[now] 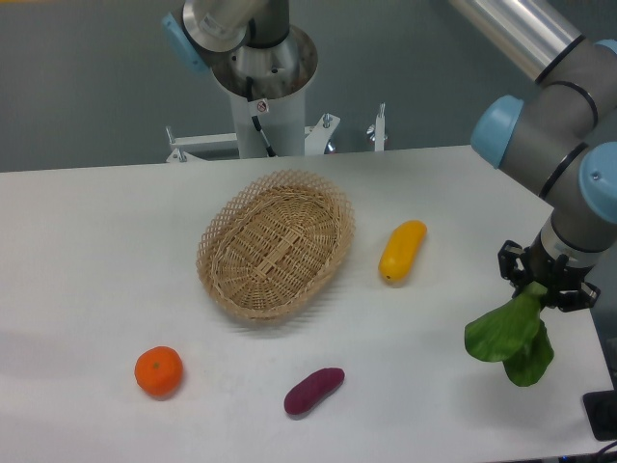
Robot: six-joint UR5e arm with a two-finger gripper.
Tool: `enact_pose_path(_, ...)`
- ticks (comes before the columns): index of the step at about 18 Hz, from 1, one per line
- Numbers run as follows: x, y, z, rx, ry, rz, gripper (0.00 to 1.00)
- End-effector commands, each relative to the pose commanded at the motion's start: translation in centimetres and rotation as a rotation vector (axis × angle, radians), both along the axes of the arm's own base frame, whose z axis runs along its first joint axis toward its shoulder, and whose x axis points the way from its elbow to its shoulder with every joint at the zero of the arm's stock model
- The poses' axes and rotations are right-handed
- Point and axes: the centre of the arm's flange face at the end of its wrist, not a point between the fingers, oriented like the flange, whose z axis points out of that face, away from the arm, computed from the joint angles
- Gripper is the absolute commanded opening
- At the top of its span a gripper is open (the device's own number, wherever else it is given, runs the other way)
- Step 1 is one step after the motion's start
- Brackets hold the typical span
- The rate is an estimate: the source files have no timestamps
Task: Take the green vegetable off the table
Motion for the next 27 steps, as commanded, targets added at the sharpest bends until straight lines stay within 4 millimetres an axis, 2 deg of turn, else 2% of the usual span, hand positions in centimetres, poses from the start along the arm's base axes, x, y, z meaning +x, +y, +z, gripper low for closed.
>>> enact_pose_path(11, 0.03, -0.01, -0.03, -0.001, -0.003, 0.000, 0.40)
enact_pose_path(15, 0.03, -0.01, -0.03, -0.001, -0.003, 0.000, 0.27)
enact_pose_path(19, 0.03, -0.01, -0.03, -0.001, -0.003, 0.000, 0.24)
enact_pose_path(20, 0.03, -0.01, -0.03, -0.001, -0.003, 0.000, 0.17)
enact_pose_path(22, 0.03, -0.01, -0.03, -0.001, -0.003, 0.000, 0.11)
enact_pose_path(27, -0.03, -0.09, -0.03, 0.000, -0.003, 0.001, 0.07)
